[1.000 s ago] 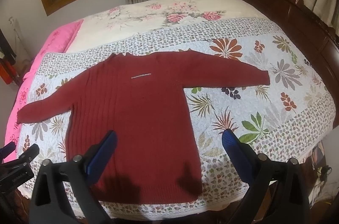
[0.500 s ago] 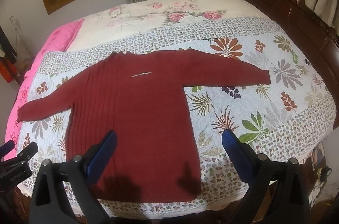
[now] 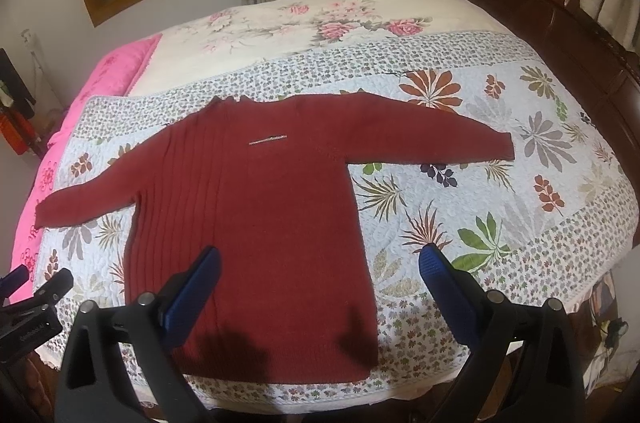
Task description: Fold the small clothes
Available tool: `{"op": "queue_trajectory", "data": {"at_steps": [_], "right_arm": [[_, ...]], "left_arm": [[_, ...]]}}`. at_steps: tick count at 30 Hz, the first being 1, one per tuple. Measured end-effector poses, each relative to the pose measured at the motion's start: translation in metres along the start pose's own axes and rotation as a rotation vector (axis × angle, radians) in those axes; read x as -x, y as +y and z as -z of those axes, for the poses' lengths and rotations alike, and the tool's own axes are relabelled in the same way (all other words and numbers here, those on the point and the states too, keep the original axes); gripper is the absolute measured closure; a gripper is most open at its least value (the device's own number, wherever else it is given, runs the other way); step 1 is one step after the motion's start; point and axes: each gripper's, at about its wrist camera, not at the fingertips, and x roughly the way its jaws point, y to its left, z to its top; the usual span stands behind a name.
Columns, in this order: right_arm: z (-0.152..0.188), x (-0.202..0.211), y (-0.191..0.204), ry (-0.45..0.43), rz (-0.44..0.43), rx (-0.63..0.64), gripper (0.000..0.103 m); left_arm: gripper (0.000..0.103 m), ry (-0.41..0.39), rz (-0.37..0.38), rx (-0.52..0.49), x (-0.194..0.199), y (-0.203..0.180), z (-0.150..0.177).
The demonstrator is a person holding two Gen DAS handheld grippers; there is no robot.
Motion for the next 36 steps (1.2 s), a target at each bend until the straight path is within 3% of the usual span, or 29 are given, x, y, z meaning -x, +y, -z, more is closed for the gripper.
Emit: {"op": "queue_trajectory", "data": {"at_steps": [15,24,27,31,36], "right_arm": [[-0.01,-0.009,-0.012,0.016,-0.018,0.008,0.004],[-0.02,-0.032,-0.037,0.035,-0.051,-0.019,0.004],[-0.031,-0.049,-0.066,0.045,-0.07,-0.069,0.004],[-0.055,-0.073,-0.125,0.006,0.011,-0.12,0.004],[-0.092,-0.109,-0.211,-0.046,0.051,-0.23,0.004]], "left_arm": [[0.003,-0.002,-0.021,0.01,0.0,-0.014,-0.006],[0.003,0.014,-0.065,-0.032,-0.011,-0.047,-0.018],[0.003,0.014,-0.073,-0.058,-0.016,-0.067,-0.03],[0.003,-0.014,-0.068,-0.092,-0.021,-0.108,-0.056],[0.003,-0.064,-0.042,-0.126,-0.033,-0.168,-0.091]]}}
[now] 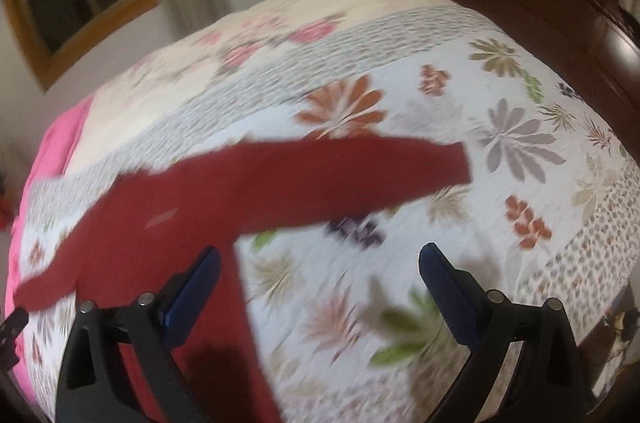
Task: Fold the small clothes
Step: 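Move the right tool to the sweater cuff and grasp it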
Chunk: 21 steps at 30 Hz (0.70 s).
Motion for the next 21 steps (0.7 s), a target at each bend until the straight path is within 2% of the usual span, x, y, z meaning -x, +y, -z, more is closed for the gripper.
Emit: {"op": "queue_trajectory", "data": {"at_steps": [3,9,11,17,21], "right_arm": [[-0.03,-0.031,-0.042,-0.029,0.03,-0.046,0.004],[-0.072,-0.11,-0.106,-0.002,0.186,0.035,0.004],[-0.081,-0.142,-0.132,0.028,0.192,0.044,0.004],[-0.078,-0.211,-0.168,0.145,0.206,0.083,0.004],[-0.072,-0.233,-0.181,0.197,0.166,0.072,0.004]], "left_arm": [[0.003,-0.017,0.013,-0.019,-0.014,-0.035,-0.024],[0.003,-0.024,0.046,-0.041,-0.045,-0.097,-0.061],[0.003,-0.027,0.051,-0.051,-0.055,-0.114,-0.068],[0.003,-0.005,0.054,-0.064,-0.09,-0.152,-0.082],[0.003,0.025,0.095,-0.043,-0.109,-0.167,-0.086]]}}
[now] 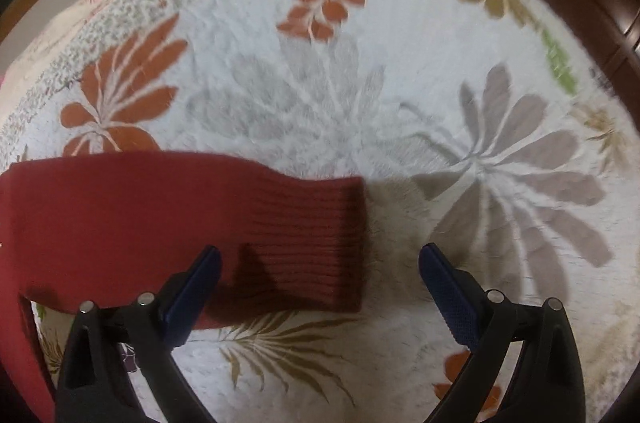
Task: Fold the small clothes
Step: 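Move the right tool to the sweater cuff and grasp it, then carry the grasped sleeve across the sweater body with the right tool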
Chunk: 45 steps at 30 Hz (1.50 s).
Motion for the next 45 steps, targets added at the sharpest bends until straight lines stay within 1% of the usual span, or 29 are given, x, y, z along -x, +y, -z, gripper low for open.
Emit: {"op": "queue_trajectory", "data": {"at_steps": [2,4,7,11,12,13,14,16,17,18,21,22,25,29,31,33,34,35,36,38,41,43,45], "right_arm": [[0.0,-0.008,-0.005,0.02,-0.011,-0.002,0.004],[0.0,-0.012,-0.014,0.031,-0.043,-0.011,0.004],[-0.003,-0.016,-0.024,0.046,-0.097,-0.024,0.004],[-0.009,-0.022,-0.028,0.052,-0.106,-0.004,0.01],[-0.011,-0.02,-0.028,0.047,-0.11,0.004,0.017],[-0.012,-0.02,-0.028,0.043,-0.115,0.003,0.028],[-0.014,-0.019,-0.028,0.041,-0.113,0.0,0.033],[-0.019,-0.017,-0.027,0.042,-0.133,0.005,0.073],[-0.022,-0.016,-0.027,0.051,-0.142,0.002,0.08],[-0.025,-0.014,-0.029,0.058,-0.165,-0.005,0.09],[-0.03,0.001,-0.025,0.039,-0.176,-0.004,0.091],[-0.038,0.008,-0.013,0.024,-0.184,-0.001,0.091],[-0.046,0.041,0.003,-0.028,-0.244,0.009,0.092],[-0.057,0.089,0.053,-0.084,-0.329,0.089,0.092],[-0.059,0.109,0.094,-0.101,-0.39,0.137,0.092],[-0.054,0.127,0.141,-0.111,-0.456,0.185,0.092],[-0.05,0.135,0.165,-0.115,-0.484,0.217,0.092],[-0.04,0.142,0.179,-0.116,-0.498,0.239,0.092],[-0.036,0.146,0.204,-0.114,-0.512,0.271,0.092],[-0.025,0.147,0.25,-0.101,-0.535,0.322,0.092],[-0.013,0.13,0.299,-0.047,-0.567,0.348,0.092],[-0.002,0.117,0.331,-0.022,-0.544,0.383,0.092],[0.01,0.1,0.36,0.025,-0.558,0.401,0.092]], "left_arm": [[0.003,0.012,0.019,0.007,-0.008,-0.002,-0.001],[0.003,0.023,0.027,0.002,-0.016,-0.004,-0.002],[0.003,0.04,0.016,0.007,-0.025,-0.003,0.001],[0.003,0.055,-0.002,0.033,-0.032,0.004,0.005],[0.003,0.057,-0.002,0.037,-0.033,0.005,0.006],[0.003,0.059,-0.003,0.04,-0.033,0.007,0.007],[0.003,0.059,-0.008,0.039,-0.033,0.008,0.007],[0.003,0.065,-0.02,0.037,-0.035,0.011,0.008],[0.003,0.067,-0.02,0.04,-0.035,0.013,0.008],[0.003,0.068,-0.017,0.046,-0.035,0.016,0.009],[0.003,0.07,-0.012,0.066,-0.036,0.027,0.009],[0.003,0.071,-0.014,0.073,-0.036,0.031,0.009],[0.003,0.076,-0.015,0.098,-0.038,0.045,0.009],[0.003,0.075,-0.023,0.132,-0.038,0.07,0.007],[0.003,0.067,-0.05,0.136,-0.038,0.088,0.007],[0.003,0.058,-0.063,0.152,-0.036,0.104,0.009],[0.003,0.052,-0.068,0.169,-0.035,0.118,0.01],[0.003,0.049,-0.068,0.178,-0.035,0.126,0.011],[0.003,0.046,-0.069,0.188,-0.035,0.138,0.013],[0.003,0.049,-0.087,0.203,-0.037,0.157,0.017],[0.003,0.074,-0.105,0.229,-0.043,0.184,0.025],[0.003,0.087,-0.113,0.239,-0.046,0.201,0.031],[0.003,0.093,-0.126,0.238,-0.05,0.213,0.035]]}}
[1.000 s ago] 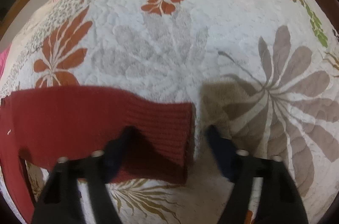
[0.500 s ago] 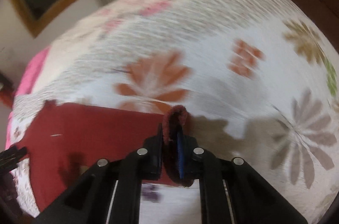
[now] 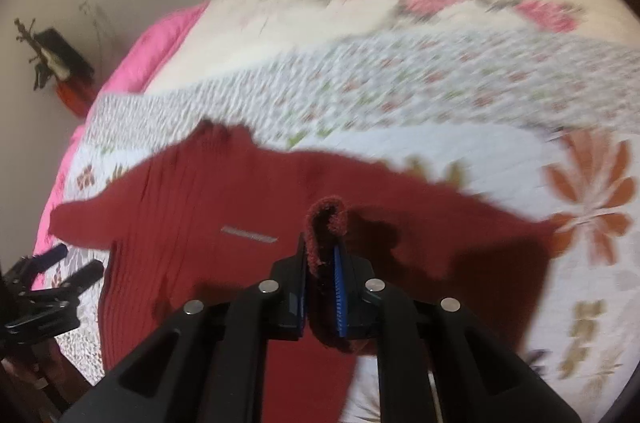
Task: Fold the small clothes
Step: 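Carry the grasped sleeve across the sweater body with the right tool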
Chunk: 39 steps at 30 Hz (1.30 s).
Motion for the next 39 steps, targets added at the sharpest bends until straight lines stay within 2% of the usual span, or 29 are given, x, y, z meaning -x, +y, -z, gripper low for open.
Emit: {"op": "queue_trajectory", "data": {"at_steps": [3,4,5,6,7,8,10,12,13,18,20,22,25,28,34,36,37,38,39], "right_arm": [[0.008,-0.04,0.022,0.057,-0.028,0.002,0.091],[0.01,-0.05,0.026,0.072,-0.041,0.004,0.088],[0.014,-0.064,0.032,0.099,-0.067,0.012,0.084],[0.017,-0.07,0.034,0.126,-0.063,0.004,0.073],[0.021,-0.074,0.035,0.141,-0.084,-0.004,0.066],[0.022,-0.071,0.036,0.136,-0.108,-0.014,0.065],[0.025,-0.044,0.032,0.07,-0.145,-0.022,0.054],[0.027,-0.011,0.022,-0.006,-0.142,-0.036,0.048],[0.03,0.005,0.012,-0.035,-0.111,-0.047,0.047],[0.047,0.046,-0.041,-0.059,0.083,-0.078,0.047],[0.058,0.053,-0.063,-0.046,0.124,-0.099,0.047],[0.068,0.057,-0.079,-0.04,0.128,-0.123,0.047],[0.079,0.059,-0.094,-0.035,0.136,-0.143,0.047],[0.088,0.057,-0.105,-0.026,0.142,-0.147,0.047],[0.093,0.052,-0.115,-0.015,0.124,-0.187,0.047],[0.091,0.054,-0.115,-0.023,0.13,-0.186,0.047],[0.091,0.055,-0.116,-0.026,0.133,-0.188,0.047],[0.09,0.056,-0.118,-0.028,0.135,-0.195,0.047],[0.09,0.056,-0.119,-0.029,0.135,-0.203,0.047]], "left_arm": [[0.003,0.018,0.0,0.005,-0.011,0.012,0.002],[0.003,0.03,0.005,0.006,-0.015,0.014,0.003],[0.003,0.037,0.012,0.007,-0.018,0.016,0.004],[0.003,0.046,0.021,0.006,-0.021,0.016,0.005],[0.003,0.053,0.032,0.002,-0.024,0.015,0.006],[0.003,0.058,0.045,-0.002,-0.027,0.013,0.007],[0.003,0.07,0.082,-0.007,-0.032,0.005,0.008],[0.003,0.086,0.135,-0.008,-0.037,-0.005,0.008],[0.003,0.096,0.171,-0.01,-0.04,-0.015,0.007],[0.003,0.15,0.284,-0.051,-0.065,-0.075,0.003],[0.003,0.18,0.28,-0.073,-0.082,-0.1,0.004],[0.003,0.231,0.269,-0.074,-0.104,-0.121,0.004],[0.003,0.283,0.298,-0.029,-0.126,-0.138,0.003],[0.004,0.278,0.303,-0.023,-0.133,-0.151,-0.001],[0.005,0.296,0.312,-0.077,-0.142,-0.191,-0.005],[0.024,0.284,0.345,-0.084,-0.137,-0.197,-0.006],[0.037,0.263,0.35,-0.1,-0.131,-0.199,-0.006],[0.057,0.247,0.35,-0.111,-0.127,-0.2,-0.007],[0.068,0.235,0.388,-0.129,-0.121,-0.202,-0.008]]}}
